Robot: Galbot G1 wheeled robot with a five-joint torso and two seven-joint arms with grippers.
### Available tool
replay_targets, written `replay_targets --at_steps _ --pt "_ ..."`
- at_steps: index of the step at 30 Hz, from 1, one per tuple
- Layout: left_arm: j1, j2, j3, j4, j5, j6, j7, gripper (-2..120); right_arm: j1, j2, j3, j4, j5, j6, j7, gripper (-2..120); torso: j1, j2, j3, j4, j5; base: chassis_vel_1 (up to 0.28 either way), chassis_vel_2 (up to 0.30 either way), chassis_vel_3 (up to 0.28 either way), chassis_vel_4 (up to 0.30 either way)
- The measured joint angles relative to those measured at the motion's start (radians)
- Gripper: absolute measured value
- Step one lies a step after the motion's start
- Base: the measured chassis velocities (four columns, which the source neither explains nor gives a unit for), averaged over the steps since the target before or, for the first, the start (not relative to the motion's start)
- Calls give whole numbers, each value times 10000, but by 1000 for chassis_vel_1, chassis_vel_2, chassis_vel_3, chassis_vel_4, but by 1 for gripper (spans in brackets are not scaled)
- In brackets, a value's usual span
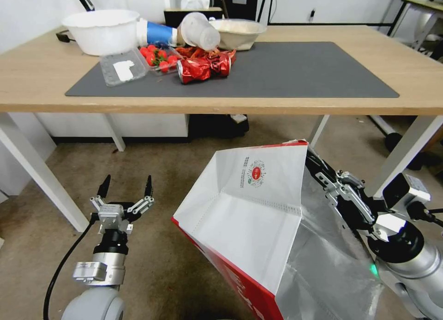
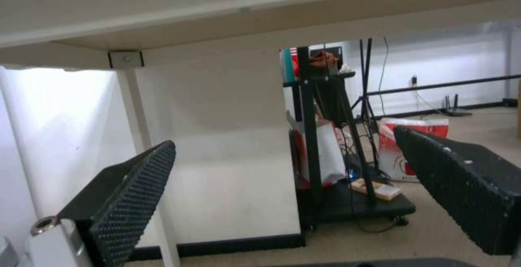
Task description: Pick up the food delivery bag from the floor and place it on the table.
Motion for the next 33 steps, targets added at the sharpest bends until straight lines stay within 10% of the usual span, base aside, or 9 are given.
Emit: replay_targets --at_steps 33 --pt "57 23 -15 -89 46 92 4 100 55 92 40 -250 136 -285 -705 0 347 1315 973 0 0 0 0 0 0"
